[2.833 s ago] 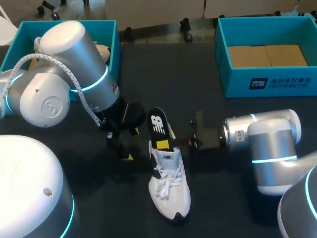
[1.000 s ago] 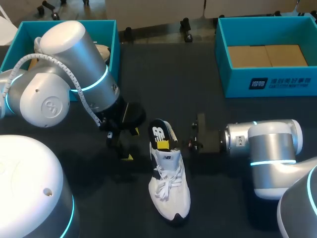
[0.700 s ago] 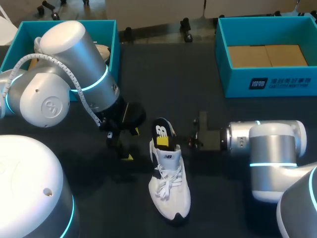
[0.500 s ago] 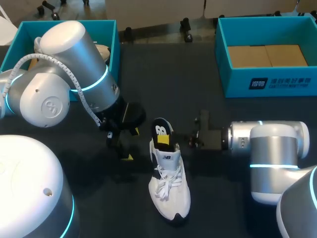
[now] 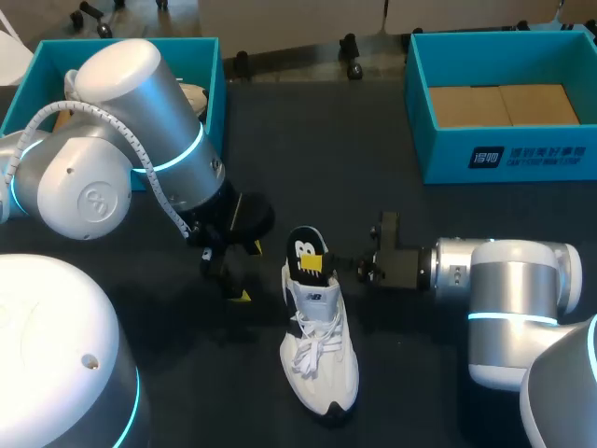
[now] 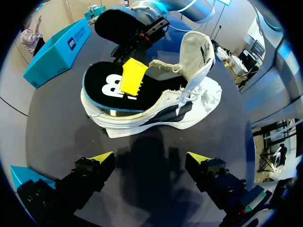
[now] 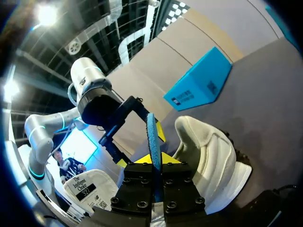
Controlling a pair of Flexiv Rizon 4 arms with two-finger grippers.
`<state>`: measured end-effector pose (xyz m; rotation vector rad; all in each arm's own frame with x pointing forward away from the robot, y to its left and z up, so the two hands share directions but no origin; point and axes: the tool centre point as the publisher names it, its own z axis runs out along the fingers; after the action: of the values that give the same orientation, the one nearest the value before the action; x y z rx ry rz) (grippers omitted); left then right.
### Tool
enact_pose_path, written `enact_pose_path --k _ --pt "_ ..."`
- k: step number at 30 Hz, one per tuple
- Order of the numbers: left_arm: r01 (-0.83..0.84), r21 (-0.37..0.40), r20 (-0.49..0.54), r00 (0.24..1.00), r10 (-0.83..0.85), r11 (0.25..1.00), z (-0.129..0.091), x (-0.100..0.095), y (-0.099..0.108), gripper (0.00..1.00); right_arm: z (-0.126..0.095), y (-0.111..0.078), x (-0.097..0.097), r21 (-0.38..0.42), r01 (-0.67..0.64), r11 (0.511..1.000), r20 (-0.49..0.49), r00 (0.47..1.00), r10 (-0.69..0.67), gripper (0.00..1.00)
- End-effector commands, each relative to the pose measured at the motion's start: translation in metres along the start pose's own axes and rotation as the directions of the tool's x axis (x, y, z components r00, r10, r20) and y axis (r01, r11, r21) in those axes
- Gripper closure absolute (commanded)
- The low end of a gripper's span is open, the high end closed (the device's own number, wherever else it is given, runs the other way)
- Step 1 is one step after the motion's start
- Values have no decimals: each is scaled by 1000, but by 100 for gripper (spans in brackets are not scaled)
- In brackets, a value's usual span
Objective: Take the shoe out of the shoebox, open the shoe tongue, remove and reinsert the insole, then place the shoe into the shoebox
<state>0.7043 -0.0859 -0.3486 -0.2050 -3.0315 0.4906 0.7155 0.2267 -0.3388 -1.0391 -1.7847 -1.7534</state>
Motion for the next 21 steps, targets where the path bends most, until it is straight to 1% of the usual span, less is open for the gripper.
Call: enact_pose_path --k 1,5,8,13,14,15,16,18,21 --pt "0 0 3 1000 0 1000 -1 2 1 0 2 -11 -2 15 -38 999 -4 999 38 100" --pt "0 0 3 1000 0 1000 -1 2 1 0 1 -21 2 30 -80 996 1 997 80 100" --pt "0 0 3 1000 0 1000 -1 2 1 0 0 -25 6 31 -86 996 9 996 86 100" --pt "0 0 3 1000 0 1000 -1 2 1 0 -2 -22 10 22 -68 997 19 998 68 100" --pt "0 0 3 1000 0 1000 -1 2 1 0 -2 -21 10 19 -56 998 20 998 56 94" --pt "0 0 3 1000 0 1000 -1 2 1 0 -2 -18 11 18 -45 999 23 999 45 78" --pt "0 0 3 1000 0 1000 -1 2 1 0 -2 -16 11 18 -34 999 27 999 33 71" --pt "0 0 3 1000 0 1000 -1 2 1 0 -1 -11 12 21 -9 1000 28 1000 8 63" --pt "0 0 3 1000 0 1000 -1 2 1 0 1 -3 12 31 22 999 25 999 -22 61"
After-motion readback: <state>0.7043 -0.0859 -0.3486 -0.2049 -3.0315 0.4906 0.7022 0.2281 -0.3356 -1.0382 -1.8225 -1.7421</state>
